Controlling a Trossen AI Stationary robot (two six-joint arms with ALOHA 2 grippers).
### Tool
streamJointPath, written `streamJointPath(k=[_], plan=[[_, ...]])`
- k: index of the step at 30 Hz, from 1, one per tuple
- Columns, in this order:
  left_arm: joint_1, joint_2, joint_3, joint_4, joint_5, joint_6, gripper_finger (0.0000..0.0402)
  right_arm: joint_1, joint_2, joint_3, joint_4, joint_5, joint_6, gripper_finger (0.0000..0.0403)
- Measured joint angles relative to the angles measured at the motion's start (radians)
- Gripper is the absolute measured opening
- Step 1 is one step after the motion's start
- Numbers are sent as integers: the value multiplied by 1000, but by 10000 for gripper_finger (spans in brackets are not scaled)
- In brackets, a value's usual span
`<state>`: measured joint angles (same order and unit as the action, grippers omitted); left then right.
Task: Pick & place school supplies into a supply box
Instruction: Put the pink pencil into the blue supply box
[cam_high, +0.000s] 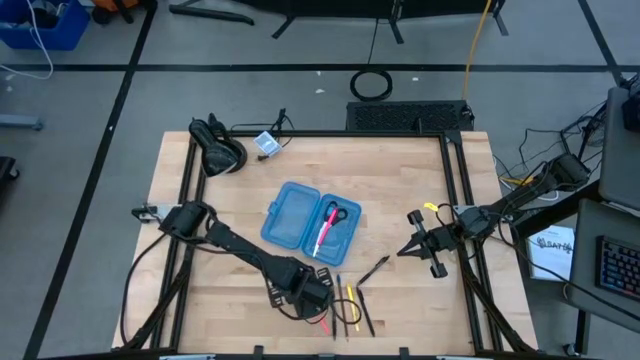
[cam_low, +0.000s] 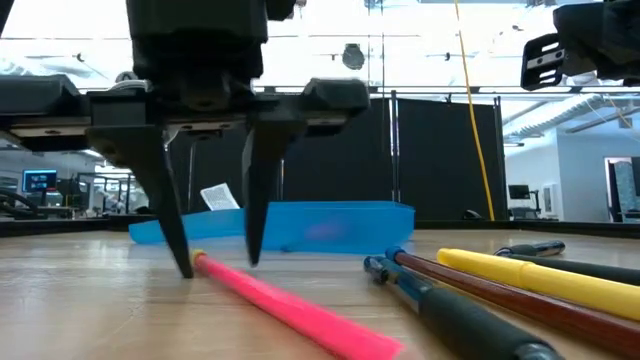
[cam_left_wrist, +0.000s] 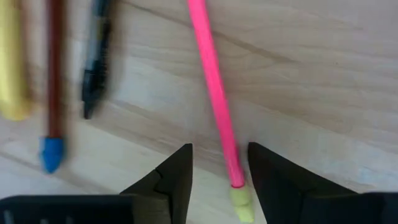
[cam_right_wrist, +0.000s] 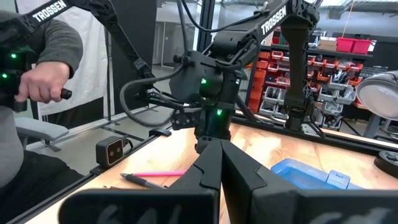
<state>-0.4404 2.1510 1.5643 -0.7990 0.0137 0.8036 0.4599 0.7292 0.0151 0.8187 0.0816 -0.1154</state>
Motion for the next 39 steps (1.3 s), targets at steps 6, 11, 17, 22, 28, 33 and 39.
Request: streamJointPath(k=[6,11,17,22,28,33,39], plan=[[14,16,3,-11,44,-20,158,0,0,0,-6,0,0,0],[18,28,2,-14,92,-72,119,0,0,0,-8,0,0,0],[15,36,1,-16,115,-151,16,0,0,0,-8,0,0,0],[1,36,0,-15,88,-133,20,0,0,0,-7,0,-1,0],[-14,17,3,-11,11,-143,15,0,0,0,-7,0,-1,0],[-23,20,55,-63,-26,-143,10,0,0,0,-7,-1,-1,0],[-20,18,124,-143,-93,-127,14,0,0,0,-6,-1,-1,0]])
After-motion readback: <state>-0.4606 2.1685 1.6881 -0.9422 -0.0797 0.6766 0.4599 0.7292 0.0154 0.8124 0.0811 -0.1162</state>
